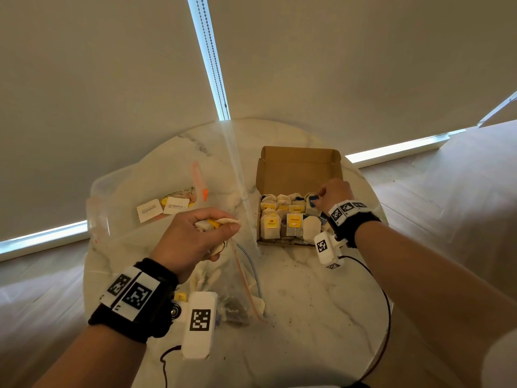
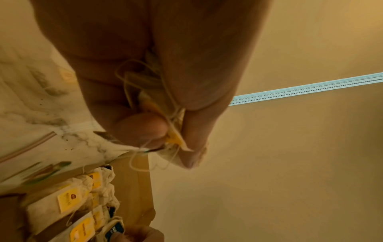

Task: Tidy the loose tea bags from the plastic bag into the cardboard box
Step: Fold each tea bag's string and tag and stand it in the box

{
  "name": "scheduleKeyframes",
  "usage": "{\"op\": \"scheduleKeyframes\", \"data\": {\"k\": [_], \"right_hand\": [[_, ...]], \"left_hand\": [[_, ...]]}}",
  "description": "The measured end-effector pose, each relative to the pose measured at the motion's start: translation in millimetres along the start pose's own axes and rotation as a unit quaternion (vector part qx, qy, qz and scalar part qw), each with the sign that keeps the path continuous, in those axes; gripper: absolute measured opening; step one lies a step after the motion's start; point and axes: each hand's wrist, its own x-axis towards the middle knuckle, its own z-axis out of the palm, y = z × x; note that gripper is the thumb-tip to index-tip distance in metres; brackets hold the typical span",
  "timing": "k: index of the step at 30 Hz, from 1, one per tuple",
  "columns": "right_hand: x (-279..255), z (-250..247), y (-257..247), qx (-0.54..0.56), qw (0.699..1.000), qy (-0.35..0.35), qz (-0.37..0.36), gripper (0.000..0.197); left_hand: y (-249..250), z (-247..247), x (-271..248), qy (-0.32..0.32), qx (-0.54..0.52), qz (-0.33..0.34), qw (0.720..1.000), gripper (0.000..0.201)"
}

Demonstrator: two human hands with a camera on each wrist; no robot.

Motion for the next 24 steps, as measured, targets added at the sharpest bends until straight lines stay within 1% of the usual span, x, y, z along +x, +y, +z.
{"op": "scheduleKeyframes", "data": {"k": [2,4,5,7,8,9,12,14,15,16,17,19,20,22,24], "right_hand": [[2,-3,3,0.005,1.0,0.022,-0.006,0.021],[0,-12,4,0.046,0.997,0.058,-0.02,0.018],[-5,-19,2,0.072,0.993,0.087,-0.038,0.016],[-27,-37,-14,0.123,0.978,0.133,-0.105,0.014],[-44,-48,-26,0.15,0.968,0.131,-0.152,0.012],[-63,-57,-40,0.175,0.957,0.111,-0.204,0.011],[-123,-79,-81,0.215,0.91,0.008,-0.355,0.012],[-152,-80,-99,0.211,0.882,-0.052,-0.417,0.018],[-161,-77,-105,0.206,0.876,-0.072,-0.431,0.02],[-166,-75,-110,0.198,0.875,-0.084,-0.434,0.02],[-169,-73,-113,0.189,0.879,-0.085,-0.429,0.02],[-171,-71,-114,0.18,0.893,-0.069,-0.407,0.016],[-172,-70,-114,0.188,0.898,-0.061,-0.393,0.014],[-174,-69,-111,0.235,0.901,-0.046,-0.361,0.01],[-177,-70,-106,0.324,0.892,-0.043,-0.314,0.005]], "left_hand": [[0,0,0,0.001,-0.001,-0.002,1.0,0.027],[1,1,-2,0.002,-0.005,-0.006,1.0,0.026],[2,2,-3,0.0,-0.008,-0.009,1.0,0.025],[5,3,-5,-0.005,-0.017,-0.015,1.0,0.027],[6,4,-7,-0.008,-0.022,-0.02,1.0,0.029],[8,4,-9,-0.014,-0.027,-0.024,0.999,0.031],[12,6,-16,-0.039,-0.051,-0.03,0.997,0.035],[14,4,-22,-0.053,-0.057,-0.029,0.997,0.039],[14,4,-25,-0.057,-0.056,-0.028,0.996,0.041],[13,2,-27,-0.061,-0.054,-0.027,0.996,0.041],[13,1,-30,-0.065,-0.051,-0.026,0.996,0.036],[12,-1,-36,-0.072,-0.05,-0.023,0.996,0.022],[11,-3,-38,-0.075,-0.055,-0.022,0.995,0.021],[10,-5,-44,-0.081,-0.071,-0.016,0.994,0.027],[9,-8,-48,-0.081,-0.082,-0.005,0.993,0.035]]}}
